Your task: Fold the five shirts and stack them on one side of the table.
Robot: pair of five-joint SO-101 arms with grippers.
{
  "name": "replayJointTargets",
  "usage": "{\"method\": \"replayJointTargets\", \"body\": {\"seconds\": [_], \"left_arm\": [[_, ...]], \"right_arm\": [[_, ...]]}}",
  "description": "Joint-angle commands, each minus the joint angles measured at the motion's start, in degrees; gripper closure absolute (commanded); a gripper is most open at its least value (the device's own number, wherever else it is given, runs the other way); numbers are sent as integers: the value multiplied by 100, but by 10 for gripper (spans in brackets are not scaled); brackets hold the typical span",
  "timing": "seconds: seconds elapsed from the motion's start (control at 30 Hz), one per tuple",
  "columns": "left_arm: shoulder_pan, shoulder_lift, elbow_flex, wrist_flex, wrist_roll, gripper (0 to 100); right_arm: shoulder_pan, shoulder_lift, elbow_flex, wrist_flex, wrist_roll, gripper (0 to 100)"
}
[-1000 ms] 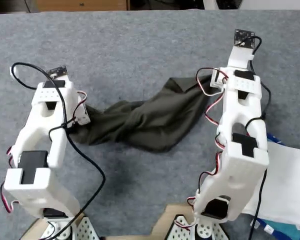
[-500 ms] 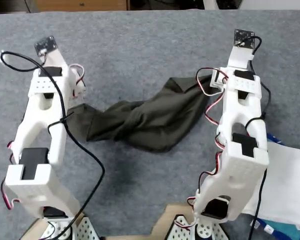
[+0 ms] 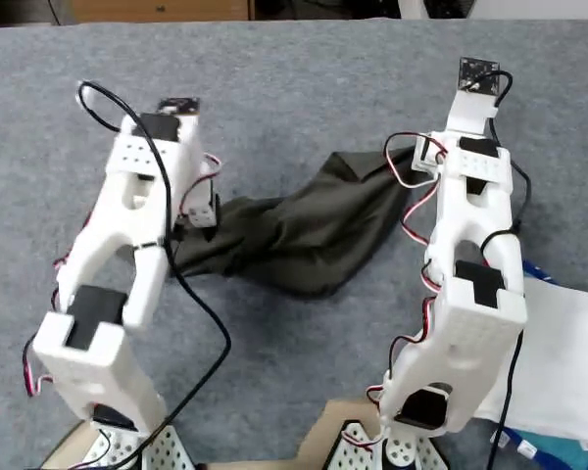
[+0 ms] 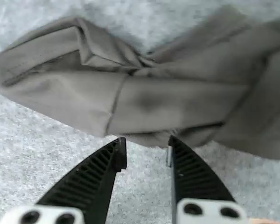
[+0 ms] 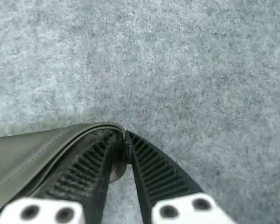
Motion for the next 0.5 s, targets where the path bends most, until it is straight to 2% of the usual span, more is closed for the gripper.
{"method": "replayJointTargets", "body": {"seconds": [0.0, 0.1, 0.23, 0.47], "left_arm": [[457, -927, 923, -475, -70, 829], [747, -1420, 2075, -1310, -26, 829], [756, -1736, 3191, -2585, 26, 832], [519, -1736, 3446, -3666, 457, 836]], "right_arm": [[22, -31, -330, 26, -26, 994], [22, -31, -330, 26, -26, 994], [22, -31, -330, 26, -26, 994], [22, -31, -330, 26, -26, 994]]}}
